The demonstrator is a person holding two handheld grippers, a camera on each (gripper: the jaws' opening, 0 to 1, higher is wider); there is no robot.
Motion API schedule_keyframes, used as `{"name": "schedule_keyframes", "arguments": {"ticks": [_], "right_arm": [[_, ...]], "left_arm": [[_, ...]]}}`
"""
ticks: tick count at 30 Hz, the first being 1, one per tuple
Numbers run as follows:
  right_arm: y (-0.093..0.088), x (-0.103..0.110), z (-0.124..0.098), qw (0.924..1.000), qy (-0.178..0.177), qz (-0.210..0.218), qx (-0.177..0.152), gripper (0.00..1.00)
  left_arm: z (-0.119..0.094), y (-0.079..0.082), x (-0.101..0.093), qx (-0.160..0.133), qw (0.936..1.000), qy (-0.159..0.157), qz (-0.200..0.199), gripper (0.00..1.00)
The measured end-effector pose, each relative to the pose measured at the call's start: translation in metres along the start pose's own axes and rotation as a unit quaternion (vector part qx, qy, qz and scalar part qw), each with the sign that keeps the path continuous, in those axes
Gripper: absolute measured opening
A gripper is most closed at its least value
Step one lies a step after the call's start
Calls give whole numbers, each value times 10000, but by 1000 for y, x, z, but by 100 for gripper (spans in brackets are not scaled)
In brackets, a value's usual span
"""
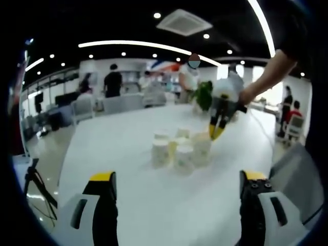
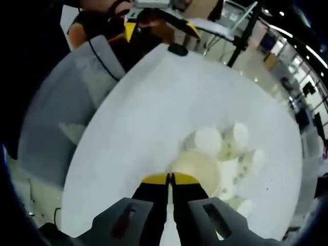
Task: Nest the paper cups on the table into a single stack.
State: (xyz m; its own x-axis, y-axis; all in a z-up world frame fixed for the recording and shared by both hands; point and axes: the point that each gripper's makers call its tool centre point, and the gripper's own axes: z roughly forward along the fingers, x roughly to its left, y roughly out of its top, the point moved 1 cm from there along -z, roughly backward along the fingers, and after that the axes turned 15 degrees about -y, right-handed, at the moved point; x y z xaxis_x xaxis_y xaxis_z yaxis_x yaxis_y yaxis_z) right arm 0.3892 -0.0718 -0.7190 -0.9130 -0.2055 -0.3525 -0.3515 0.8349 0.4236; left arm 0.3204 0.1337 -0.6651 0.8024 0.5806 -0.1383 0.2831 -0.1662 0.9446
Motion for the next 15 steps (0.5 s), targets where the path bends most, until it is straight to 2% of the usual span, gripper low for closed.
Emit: {"name": "schedule_keyframes", "arguments": {"ticks": [15], "right_arm": [[30, 14, -27, 9995, -199, 12, -225, 0]], "left_arm": [[0, 1, -5, -13, 9999, -99, 21, 100]]}}
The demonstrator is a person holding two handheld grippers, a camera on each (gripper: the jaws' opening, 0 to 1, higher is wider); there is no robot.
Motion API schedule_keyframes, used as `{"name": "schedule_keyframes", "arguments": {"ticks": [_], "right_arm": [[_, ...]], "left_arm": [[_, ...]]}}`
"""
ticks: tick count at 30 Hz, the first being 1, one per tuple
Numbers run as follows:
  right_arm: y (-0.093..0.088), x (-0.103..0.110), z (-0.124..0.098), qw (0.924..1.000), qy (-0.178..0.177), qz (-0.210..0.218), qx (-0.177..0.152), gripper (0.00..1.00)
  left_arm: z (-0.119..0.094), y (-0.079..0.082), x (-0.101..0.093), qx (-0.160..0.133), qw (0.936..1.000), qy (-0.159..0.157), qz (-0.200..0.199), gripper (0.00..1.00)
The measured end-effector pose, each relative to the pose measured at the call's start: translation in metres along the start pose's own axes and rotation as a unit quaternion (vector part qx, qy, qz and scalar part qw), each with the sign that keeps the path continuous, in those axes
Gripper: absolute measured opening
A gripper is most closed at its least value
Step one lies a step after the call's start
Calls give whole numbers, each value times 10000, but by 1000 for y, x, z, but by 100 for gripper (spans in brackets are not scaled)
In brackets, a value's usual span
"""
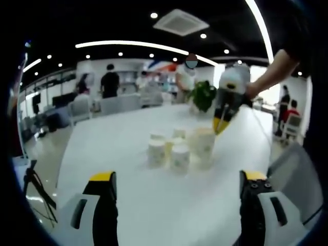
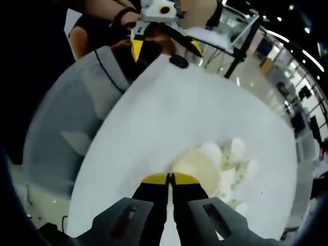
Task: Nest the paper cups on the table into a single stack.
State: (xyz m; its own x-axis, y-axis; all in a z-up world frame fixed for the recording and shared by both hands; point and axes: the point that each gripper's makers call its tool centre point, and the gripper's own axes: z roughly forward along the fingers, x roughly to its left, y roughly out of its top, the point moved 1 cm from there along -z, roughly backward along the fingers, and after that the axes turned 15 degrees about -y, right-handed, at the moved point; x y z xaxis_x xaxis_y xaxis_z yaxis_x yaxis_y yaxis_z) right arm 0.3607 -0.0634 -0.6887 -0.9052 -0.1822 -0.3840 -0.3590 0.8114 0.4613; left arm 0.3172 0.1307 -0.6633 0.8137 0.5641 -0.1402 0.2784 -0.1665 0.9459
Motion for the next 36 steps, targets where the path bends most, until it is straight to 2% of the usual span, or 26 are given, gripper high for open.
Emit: {"name": "schedule_keyframes", "arguments": {"ticks": [5, 15, 28, 36], "right_arm": [[9, 11, -10, 9999, 33, -52, -94, 0], [13, 31, -17, 9998, 109, -132, -104, 0], [16, 76, 0, 9987, 433, -267, -75, 0], [12, 86, 8, 9979, 498, -421, 11, 0]], "left_arm": [[2, 4, -1, -55, 10000, -43, 48, 99], [4, 7, 0, -74, 9999, -65, 113, 99], [1, 3, -4, -58, 9999, -89, 51, 99], [-1, 2, -6, -81, 9999, -60, 51, 99]]}}
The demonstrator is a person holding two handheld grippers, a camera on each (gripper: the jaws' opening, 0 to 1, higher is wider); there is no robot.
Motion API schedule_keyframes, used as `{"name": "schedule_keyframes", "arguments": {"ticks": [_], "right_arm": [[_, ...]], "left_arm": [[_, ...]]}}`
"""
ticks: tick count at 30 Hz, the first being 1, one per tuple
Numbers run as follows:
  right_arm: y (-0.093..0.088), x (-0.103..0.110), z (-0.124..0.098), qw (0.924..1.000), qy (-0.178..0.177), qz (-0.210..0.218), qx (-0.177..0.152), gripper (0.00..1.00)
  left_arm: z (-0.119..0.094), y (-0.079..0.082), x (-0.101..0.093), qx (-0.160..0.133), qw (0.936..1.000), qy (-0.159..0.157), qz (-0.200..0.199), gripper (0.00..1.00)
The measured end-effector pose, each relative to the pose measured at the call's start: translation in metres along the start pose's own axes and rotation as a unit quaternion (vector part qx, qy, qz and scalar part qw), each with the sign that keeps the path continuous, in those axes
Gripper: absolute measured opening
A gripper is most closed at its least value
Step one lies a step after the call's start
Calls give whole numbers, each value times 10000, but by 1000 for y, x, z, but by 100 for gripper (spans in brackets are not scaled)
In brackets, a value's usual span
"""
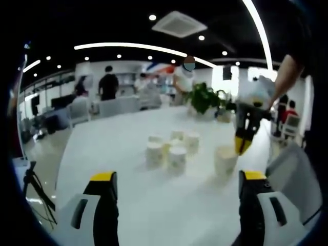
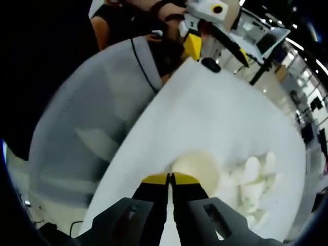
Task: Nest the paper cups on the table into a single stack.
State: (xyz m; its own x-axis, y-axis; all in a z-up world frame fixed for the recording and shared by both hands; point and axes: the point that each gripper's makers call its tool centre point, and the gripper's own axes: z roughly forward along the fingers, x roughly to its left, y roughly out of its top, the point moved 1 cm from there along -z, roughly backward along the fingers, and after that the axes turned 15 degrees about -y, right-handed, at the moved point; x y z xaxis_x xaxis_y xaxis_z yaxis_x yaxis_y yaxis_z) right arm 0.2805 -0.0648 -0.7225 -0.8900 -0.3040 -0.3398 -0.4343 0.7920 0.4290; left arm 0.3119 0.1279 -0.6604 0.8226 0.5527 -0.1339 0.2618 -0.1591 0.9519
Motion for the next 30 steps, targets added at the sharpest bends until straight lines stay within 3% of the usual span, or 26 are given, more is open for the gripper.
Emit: {"name": "schedule_keyframes", "arguments": {"ticks": [16, 30], "right_arm": [[-3, 15, 18, 9999, 34, -102, 87, 0], [-5, 23, 27, 9997, 72, -130, 208, 0]], "left_arm": [[-4, -7, -8, 103, 9999, -21, -72, 99], [-12, -7, -7, 19, 9999, 82, -92, 99]]}}
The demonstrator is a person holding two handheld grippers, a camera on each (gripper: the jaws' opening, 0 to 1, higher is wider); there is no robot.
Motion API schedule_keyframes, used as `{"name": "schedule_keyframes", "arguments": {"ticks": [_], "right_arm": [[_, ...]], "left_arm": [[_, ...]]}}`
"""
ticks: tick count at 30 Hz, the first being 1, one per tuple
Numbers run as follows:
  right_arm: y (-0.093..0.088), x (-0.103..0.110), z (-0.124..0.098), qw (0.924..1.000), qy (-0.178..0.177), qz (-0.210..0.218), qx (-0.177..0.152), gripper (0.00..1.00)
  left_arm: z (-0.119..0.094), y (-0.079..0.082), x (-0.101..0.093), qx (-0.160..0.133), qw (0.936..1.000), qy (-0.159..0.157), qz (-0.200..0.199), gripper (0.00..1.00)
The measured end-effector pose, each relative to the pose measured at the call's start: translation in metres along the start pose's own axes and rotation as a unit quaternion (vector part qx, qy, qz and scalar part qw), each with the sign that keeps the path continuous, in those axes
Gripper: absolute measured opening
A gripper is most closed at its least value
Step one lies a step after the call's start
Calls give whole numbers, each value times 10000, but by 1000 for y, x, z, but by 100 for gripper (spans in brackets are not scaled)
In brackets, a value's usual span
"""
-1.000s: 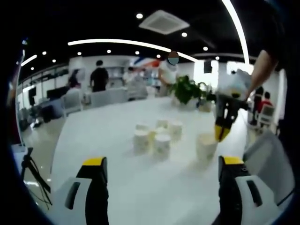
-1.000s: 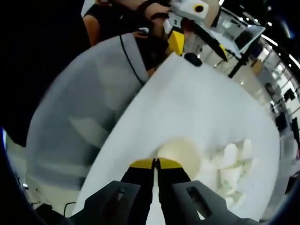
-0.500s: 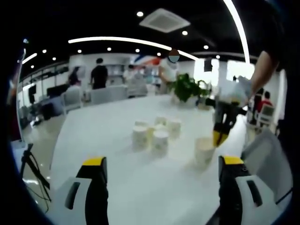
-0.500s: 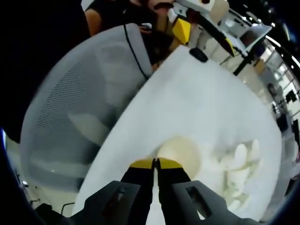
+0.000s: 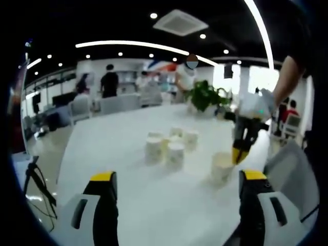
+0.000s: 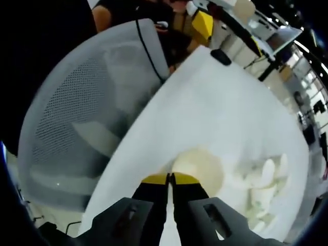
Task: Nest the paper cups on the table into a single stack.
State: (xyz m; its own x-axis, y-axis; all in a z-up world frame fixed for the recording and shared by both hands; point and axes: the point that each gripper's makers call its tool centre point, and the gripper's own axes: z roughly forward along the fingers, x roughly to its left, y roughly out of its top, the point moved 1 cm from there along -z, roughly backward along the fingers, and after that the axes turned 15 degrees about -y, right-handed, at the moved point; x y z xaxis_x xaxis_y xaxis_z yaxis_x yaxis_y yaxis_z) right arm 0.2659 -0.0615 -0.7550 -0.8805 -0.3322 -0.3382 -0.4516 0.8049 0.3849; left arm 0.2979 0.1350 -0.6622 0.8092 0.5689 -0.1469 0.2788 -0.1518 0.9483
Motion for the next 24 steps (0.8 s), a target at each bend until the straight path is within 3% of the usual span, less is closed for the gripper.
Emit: {"name": "schedule_keyframes", "arguments": {"ticks": [11, 21, 24], "right_arm": [[0, 1, 1, 9999, -35, 136, -1, 0], [3, 1, 0, 9999, -90, 125, -23, 8], [5, 1, -2, 9995, -74, 306, -96, 10]], "left_arm": [[-5, -3, -2, 40, 10000, 24, 2, 99], [-5, -2, -4, -23, 10000, 11, -12, 100], [-5, -2, -4, 4, 10000, 12, -40, 100]]}}
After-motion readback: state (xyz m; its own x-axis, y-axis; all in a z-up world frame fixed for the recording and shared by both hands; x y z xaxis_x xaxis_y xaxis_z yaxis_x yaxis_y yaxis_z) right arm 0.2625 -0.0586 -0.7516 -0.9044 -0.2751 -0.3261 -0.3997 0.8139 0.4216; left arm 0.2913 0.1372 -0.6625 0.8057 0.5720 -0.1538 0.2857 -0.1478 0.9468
